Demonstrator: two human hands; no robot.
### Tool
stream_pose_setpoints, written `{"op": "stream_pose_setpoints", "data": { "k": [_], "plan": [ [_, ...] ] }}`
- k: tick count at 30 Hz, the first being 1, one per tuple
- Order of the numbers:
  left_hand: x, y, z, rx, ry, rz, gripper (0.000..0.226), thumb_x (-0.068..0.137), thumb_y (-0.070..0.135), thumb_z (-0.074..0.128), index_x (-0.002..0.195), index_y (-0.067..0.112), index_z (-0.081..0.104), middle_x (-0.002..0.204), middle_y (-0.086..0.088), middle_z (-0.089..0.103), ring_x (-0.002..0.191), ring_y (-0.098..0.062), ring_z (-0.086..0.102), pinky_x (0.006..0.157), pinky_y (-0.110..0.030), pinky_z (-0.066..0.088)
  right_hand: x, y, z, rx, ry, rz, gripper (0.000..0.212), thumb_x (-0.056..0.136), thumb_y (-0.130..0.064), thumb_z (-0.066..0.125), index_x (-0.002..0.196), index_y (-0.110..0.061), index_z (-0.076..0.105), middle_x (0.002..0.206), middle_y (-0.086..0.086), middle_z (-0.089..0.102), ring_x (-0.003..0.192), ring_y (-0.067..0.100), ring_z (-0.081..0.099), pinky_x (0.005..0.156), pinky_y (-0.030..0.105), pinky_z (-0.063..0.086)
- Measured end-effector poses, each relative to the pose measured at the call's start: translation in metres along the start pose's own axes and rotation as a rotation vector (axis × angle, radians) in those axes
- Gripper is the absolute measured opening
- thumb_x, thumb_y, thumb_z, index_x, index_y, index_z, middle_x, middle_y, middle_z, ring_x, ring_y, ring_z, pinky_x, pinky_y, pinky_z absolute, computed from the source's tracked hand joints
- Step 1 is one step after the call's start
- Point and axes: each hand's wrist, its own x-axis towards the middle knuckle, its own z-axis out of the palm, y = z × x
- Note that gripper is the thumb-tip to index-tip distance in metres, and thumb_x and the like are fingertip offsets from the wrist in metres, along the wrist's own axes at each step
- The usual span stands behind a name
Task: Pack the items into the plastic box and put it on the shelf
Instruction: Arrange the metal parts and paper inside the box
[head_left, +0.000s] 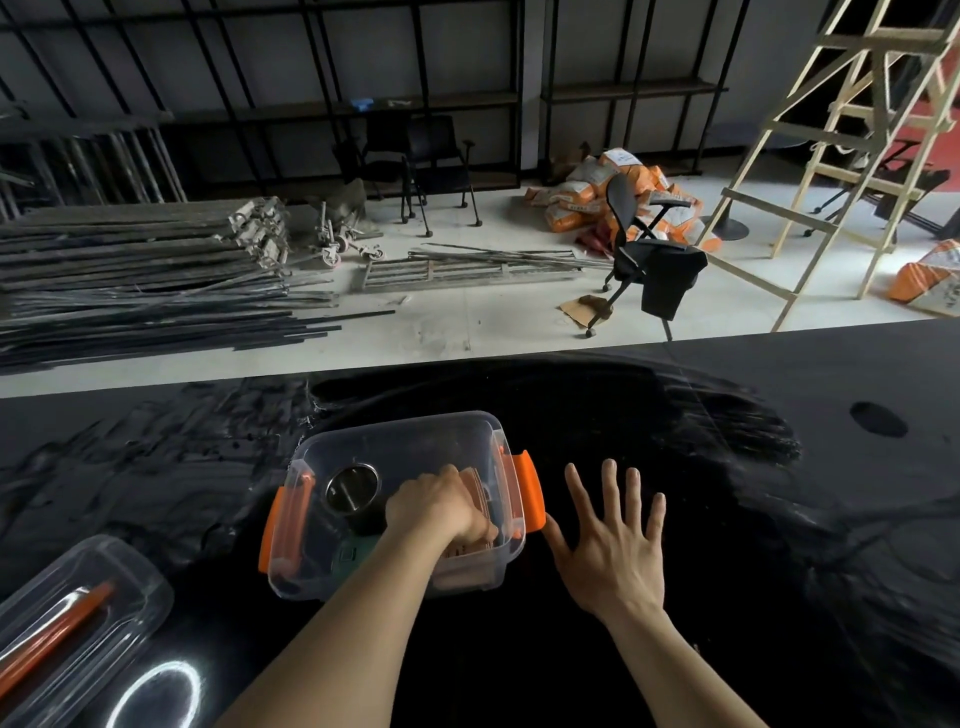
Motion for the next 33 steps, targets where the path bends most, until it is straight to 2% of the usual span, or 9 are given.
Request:
{"op": "stream_pose_setpoints", "data": {
  "k": [3, 7, 10, 14, 19, 22, 28, 31, 33],
  "plan": [
    [-0.002, 0.006, -0.001, 0.109, -0.025, 0.036, 0.081, 0.071, 0.069, 0.068, 0.132, 0.020, 0.047, 0.117, -0.004, 0.063, 0.106, -0.027, 0.063, 0.071, -0.036, 0.045, 0.000, 0.000, 0.000, 0.006, 0.004, 0.001, 0.080, 0.086, -0.079, -0.001, 0.156, -0.040, -0.007, 0.167, 0.008, -0.014, 0.150, 0.031, -0.024, 0.120, 0.057, -0.011],
    [-0.004, 0.006, -0.004, 0.229, -0.036, 0.065, 0.082, 0.071, 0.078, 0.059, 0.129, 0.021, 0.051, 0.102, -0.002, 0.062, 0.091, -0.024, 0.062, 0.069, -0.034, 0.044, 0.000, 0.000, 0.000, 0.020, 0.014, 0.003, 0.080, 0.086, -0.079, 0.000, 0.156, -0.041, -0.004, 0.167, 0.007, -0.012, 0.150, 0.030, -0.023, 0.120, 0.057, -0.011],
    [-0.005, 0.003, -0.014, 0.321, -0.029, 0.101, 0.080, 0.071, 0.078, 0.059, 0.127, 0.021, 0.052, 0.112, -0.004, 0.065, 0.098, -0.025, 0.063, 0.075, -0.036, 0.045, 0.000, 0.000, -0.001, 0.019, 0.003, -0.004, 0.080, 0.086, -0.079, -0.001, 0.156, -0.041, -0.006, 0.167, 0.007, -0.013, 0.150, 0.031, -0.024, 0.120, 0.057, -0.011],
    [-0.008, -0.010, -0.029, 0.334, -0.110, 0.172, 0.059, 0.076, 0.040, 0.079, 0.126, 0.020, 0.057, 0.122, -0.003, 0.064, 0.108, -0.024, 0.063, 0.093, -0.040, 0.051, 0.000, 0.000, -0.001, 0.026, 0.003, 0.004, 0.080, 0.086, -0.079, -0.001, 0.156, -0.041, -0.005, 0.167, 0.007, -0.012, 0.150, 0.031, -0.024, 0.120, 0.057, -0.011],
    [-0.008, -0.013, -0.012, 0.365, -0.039, 0.270, 0.036, 0.089, 0.008, 0.061, 0.124, 0.015, 0.058, 0.128, -0.010, 0.062, 0.112, -0.029, 0.062, 0.096, -0.042, 0.052, 0.000, -0.001, -0.002, 0.018, -0.001, 0.002, 0.080, 0.086, -0.078, 0.000, 0.156, -0.040, -0.006, 0.167, 0.008, -0.013, 0.150, 0.031, -0.023, 0.120, 0.058, -0.010],
    [-0.008, -0.016, -0.010, 0.368, -0.060, 0.281, 0.039, 0.089, 0.001, 0.060, 0.126, 0.014, 0.054, 0.128, -0.012, 0.060, 0.113, -0.031, 0.061, 0.097, -0.043, 0.051, -0.001, -0.001, -0.001, 0.018, 0.006, 0.000, 0.080, 0.086, -0.079, -0.001, 0.156, -0.040, -0.005, 0.167, 0.008, -0.012, 0.150, 0.031, -0.022, 0.120, 0.058, -0.010],
    [-0.010, -0.016, -0.009, 0.490, -0.016, 0.307, 0.052, 0.091, 0.010, 0.061, 0.139, 0.018, 0.042, 0.123, -0.012, 0.061, 0.112, -0.032, 0.061, 0.088, -0.042, 0.047, 0.000, -0.003, -0.004, 0.012, -0.012, 0.007, 0.080, 0.086, -0.078, 0.000, 0.156, -0.040, -0.007, 0.167, 0.008, -0.013, 0.151, 0.032, -0.022, 0.120, 0.058, -0.011],
    [-0.025, -0.037, -0.030, 0.477, 0.079, 0.329, 0.053, 0.082, 0.027, 0.076, 0.128, 0.015, 0.053, 0.118, -0.010, 0.064, 0.108, -0.029, 0.062, 0.083, -0.039, 0.047, -0.001, -0.020, -0.012, 0.013, -0.024, -0.022, 0.080, 0.087, -0.078, 0.003, 0.156, -0.040, -0.007, 0.167, 0.008, -0.012, 0.151, 0.032, -0.021, 0.120, 0.058, -0.012],
    [-0.033, -0.047, -0.048, 0.372, 0.188, 0.382, 0.042, 0.081, 0.029, 0.079, 0.116, 0.018, 0.060, 0.114, -0.006, 0.065, 0.103, -0.026, 0.063, 0.078, -0.036, 0.047, 0.004, -0.021, -0.018, 0.049, -0.044, -0.009, 0.078, 0.089, -0.077, 0.016, 0.157, -0.041, 0.004, 0.168, 0.008, -0.003, 0.153, 0.032, -0.013, 0.119, 0.055, -0.011]
  ]
}}
